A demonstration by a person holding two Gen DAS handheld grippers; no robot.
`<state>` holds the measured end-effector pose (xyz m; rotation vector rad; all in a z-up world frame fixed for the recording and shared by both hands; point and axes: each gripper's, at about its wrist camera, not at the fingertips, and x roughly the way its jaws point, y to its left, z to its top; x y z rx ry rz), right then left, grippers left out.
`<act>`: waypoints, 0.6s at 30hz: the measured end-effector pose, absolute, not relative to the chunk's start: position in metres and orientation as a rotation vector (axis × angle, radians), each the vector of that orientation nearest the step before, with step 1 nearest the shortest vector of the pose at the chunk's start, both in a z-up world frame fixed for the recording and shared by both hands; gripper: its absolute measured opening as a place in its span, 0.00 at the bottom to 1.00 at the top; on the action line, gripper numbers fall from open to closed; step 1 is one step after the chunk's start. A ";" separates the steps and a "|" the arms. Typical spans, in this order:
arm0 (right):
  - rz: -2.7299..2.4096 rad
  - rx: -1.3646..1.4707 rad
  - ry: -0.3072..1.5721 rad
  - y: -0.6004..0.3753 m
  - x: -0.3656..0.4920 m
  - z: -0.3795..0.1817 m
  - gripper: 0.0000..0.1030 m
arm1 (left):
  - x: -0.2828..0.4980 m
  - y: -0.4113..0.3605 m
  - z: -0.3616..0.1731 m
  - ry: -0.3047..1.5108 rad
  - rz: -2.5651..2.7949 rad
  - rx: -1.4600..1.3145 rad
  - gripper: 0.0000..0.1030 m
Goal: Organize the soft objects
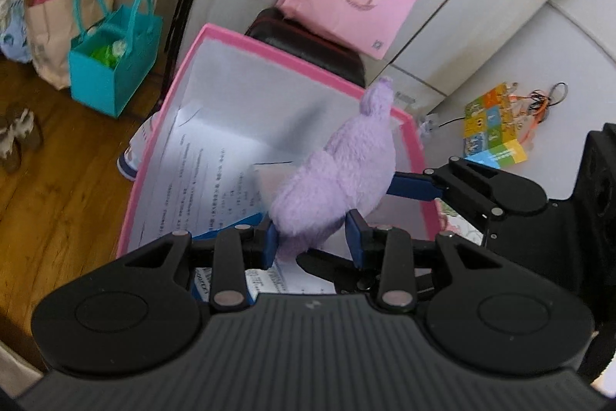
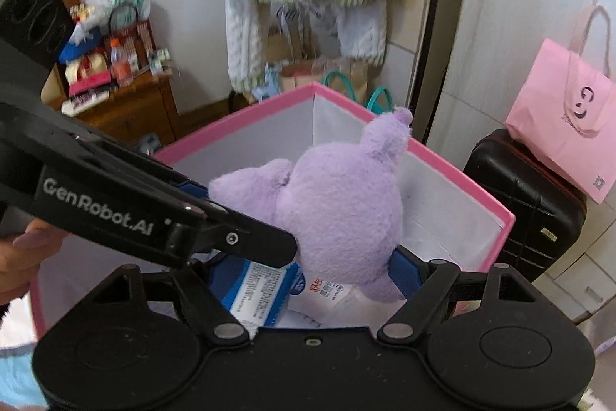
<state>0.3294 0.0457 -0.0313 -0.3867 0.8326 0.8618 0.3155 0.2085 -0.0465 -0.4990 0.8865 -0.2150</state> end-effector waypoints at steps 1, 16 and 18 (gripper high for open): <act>0.861 -0.398 0.840 0.049 0.332 -0.033 0.82 | 0.316 0.209 -0.048 0.892 -0.208 -0.497 0.34; 0.824 -0.436 0.765 0.038 0.302 -0.020 0.83 | 0.273 0.195 -0.017 0.806 -0.129 -0.320 0.59; 0.817 -0.415 0.744 0.030 0.293 -0.012 0.83 | 0.259 0.195 -0.007 0.774 -0.136 -0.317 0.60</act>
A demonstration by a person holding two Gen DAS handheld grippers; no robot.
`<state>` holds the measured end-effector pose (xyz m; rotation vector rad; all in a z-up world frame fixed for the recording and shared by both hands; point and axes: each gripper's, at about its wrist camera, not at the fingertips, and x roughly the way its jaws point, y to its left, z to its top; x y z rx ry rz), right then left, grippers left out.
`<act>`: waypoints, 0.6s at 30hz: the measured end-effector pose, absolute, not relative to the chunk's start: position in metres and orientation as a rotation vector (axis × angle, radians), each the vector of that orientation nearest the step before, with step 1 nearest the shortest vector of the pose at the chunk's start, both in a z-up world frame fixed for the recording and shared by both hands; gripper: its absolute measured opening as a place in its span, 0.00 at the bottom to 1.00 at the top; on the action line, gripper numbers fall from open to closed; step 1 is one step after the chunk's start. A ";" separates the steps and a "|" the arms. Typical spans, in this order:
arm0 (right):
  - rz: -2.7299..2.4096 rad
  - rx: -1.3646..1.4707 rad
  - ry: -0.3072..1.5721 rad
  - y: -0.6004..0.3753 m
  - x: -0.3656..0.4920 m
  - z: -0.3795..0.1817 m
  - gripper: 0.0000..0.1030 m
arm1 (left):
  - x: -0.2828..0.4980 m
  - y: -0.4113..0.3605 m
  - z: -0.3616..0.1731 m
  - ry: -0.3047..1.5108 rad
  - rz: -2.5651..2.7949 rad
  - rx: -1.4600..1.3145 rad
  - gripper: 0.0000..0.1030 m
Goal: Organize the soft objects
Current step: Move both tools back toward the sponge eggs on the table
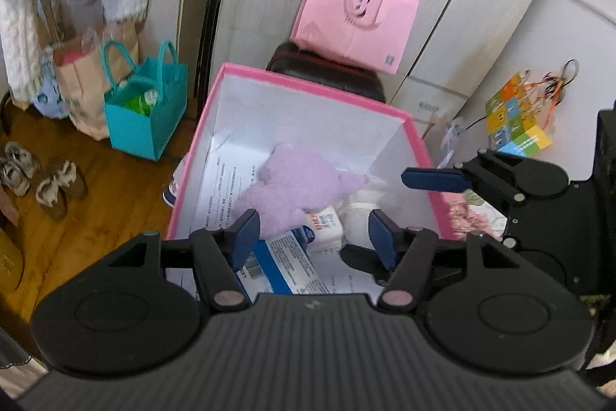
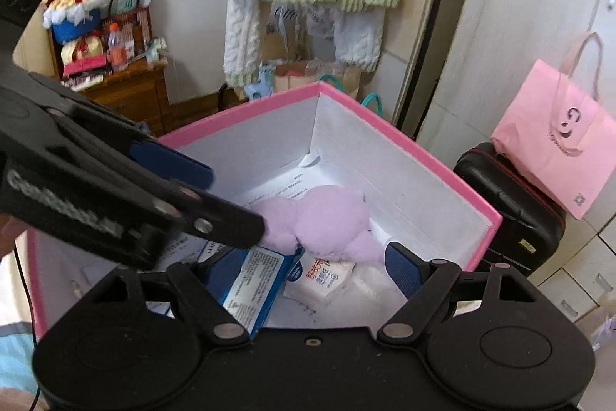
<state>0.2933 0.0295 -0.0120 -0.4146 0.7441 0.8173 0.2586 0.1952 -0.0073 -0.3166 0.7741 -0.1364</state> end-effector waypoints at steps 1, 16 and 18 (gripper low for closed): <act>0.820 -0.405 0.737 0.025 0.288 -0.008 0.83 | 0.253 0.196 -0.002 0.761 -0.140 -0.315 0.61; 0.790 -0.359 0.691 -0.030 0.212 0.046 0.83 | 0.161 0.169 0.043 0.661 -0.226 -0.187 0.67; 0.787 -0.359 0.677 -0.038 0.201 0.052 0.83 | 0.148 0.163 0.048 0.653 -0.249 -0.171 0.68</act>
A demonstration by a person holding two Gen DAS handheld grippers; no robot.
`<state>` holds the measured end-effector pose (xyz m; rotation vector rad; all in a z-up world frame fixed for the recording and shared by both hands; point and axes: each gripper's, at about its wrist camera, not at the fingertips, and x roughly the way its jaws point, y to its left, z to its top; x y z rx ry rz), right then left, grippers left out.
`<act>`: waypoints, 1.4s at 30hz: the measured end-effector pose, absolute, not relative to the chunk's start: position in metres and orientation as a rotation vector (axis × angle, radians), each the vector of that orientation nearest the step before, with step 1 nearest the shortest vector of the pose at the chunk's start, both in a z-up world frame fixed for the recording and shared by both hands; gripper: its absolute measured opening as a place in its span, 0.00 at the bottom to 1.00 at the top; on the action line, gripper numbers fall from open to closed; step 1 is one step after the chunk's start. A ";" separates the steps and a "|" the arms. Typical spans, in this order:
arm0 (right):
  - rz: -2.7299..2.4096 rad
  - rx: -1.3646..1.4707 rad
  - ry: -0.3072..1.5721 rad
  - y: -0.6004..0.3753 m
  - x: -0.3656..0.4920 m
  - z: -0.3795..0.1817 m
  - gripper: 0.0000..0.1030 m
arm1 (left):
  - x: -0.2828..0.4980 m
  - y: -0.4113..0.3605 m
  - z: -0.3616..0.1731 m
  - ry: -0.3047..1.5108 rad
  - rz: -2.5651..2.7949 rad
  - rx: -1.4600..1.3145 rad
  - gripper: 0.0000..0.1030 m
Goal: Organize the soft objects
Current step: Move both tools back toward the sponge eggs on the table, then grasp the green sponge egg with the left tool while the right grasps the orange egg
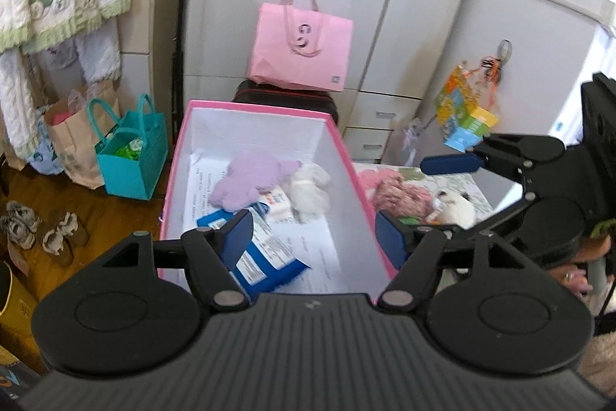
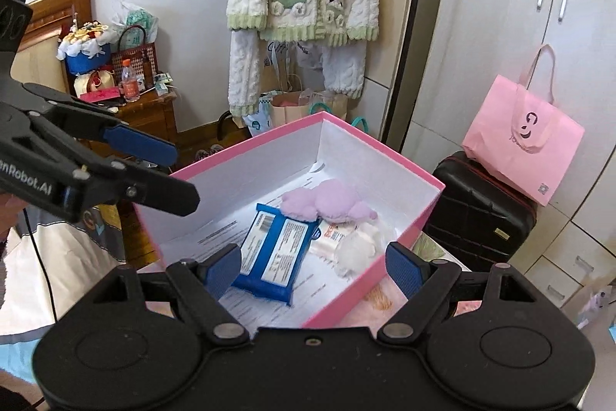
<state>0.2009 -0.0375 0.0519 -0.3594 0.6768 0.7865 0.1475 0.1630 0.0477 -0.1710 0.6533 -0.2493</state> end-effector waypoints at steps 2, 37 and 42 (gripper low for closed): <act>0.781 -0.357 0.665 -0.045 0.190 0.057 0.83 | 0.136 0.157 0.051 0.650 -0.271 -0.161 0.70; 0.783 -0.112 0.604 -0.198 0.121 0.029 0.84 | 0.074 -0.001 0.019 0.743 -0.580 0.099 0.75; 0.817 -0.110 0.521 -0.203 0.129 0.013 0.84 | 0.091 -0.017 0.005 0.743 -0.583 0.109 0.75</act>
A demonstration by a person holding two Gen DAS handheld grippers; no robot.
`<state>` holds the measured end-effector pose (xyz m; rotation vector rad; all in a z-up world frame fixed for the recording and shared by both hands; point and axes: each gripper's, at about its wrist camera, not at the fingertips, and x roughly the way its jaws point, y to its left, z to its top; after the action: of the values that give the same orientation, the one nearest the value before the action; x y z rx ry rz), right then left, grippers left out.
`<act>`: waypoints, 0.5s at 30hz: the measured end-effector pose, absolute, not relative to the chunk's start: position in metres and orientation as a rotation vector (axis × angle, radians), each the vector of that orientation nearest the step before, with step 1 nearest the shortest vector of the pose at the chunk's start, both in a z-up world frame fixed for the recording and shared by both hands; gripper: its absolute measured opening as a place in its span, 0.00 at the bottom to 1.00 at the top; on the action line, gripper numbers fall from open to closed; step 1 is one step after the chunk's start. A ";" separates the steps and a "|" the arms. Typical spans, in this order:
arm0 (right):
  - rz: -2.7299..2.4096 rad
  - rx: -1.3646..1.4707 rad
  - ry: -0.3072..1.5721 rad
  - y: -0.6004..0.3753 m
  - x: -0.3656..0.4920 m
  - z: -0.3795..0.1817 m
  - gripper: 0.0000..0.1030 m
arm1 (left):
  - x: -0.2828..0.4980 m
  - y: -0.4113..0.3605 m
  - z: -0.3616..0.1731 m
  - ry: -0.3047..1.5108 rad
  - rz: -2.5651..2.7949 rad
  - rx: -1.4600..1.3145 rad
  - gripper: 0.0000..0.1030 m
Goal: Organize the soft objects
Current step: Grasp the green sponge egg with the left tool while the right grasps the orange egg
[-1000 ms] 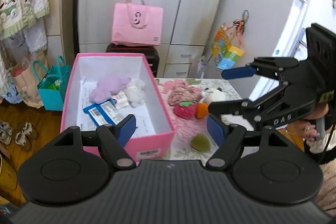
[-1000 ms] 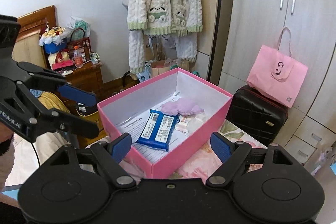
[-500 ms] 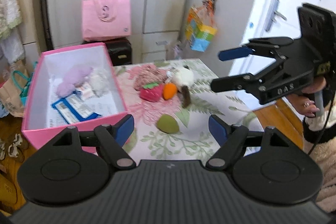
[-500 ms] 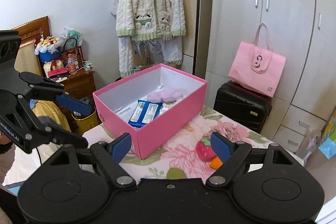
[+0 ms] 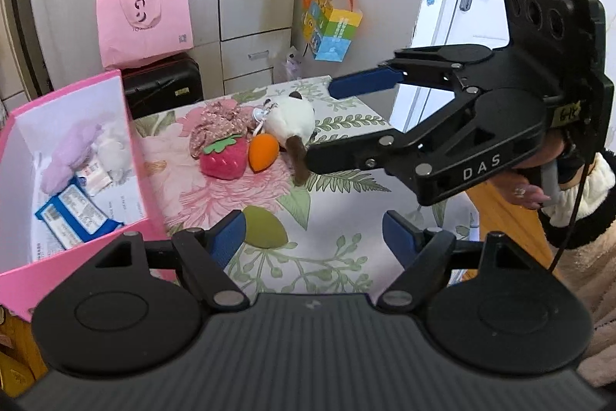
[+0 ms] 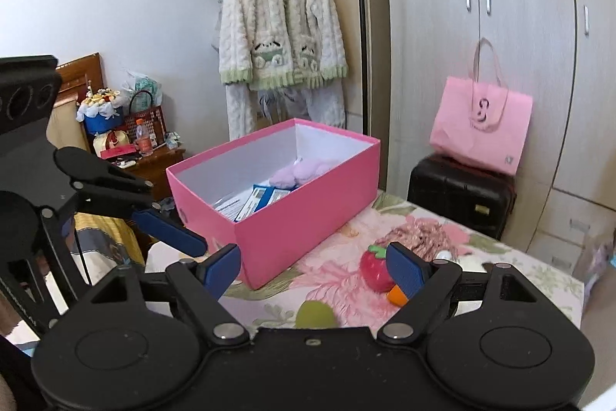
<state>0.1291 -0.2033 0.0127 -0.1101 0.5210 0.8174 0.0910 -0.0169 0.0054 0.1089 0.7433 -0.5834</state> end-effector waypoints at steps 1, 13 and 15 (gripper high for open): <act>0.828 -0.100 0.504 -0.206 0.133 0.008 0.84 | 0.095 -0.019 0.000 0.752 -0.583 0.107 0.75; 0.790 -0.183 0.538 -0.200 0.187 -0.047 0.71 | 0.127 -0.033 -0.047 0.772 -0.556 0.099 0.75; 0.784 -0.220 0.549 -0.192 0.192 -0.054 0.66 | 0.132 -0.037 -0.058 0.775 -0.541 0.106 0.75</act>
<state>0.1923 -0.1924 -0.0541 -0.2201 0.5487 0.7843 0.1321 -0.0370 -0.0575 0.1057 0.7745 -0.5413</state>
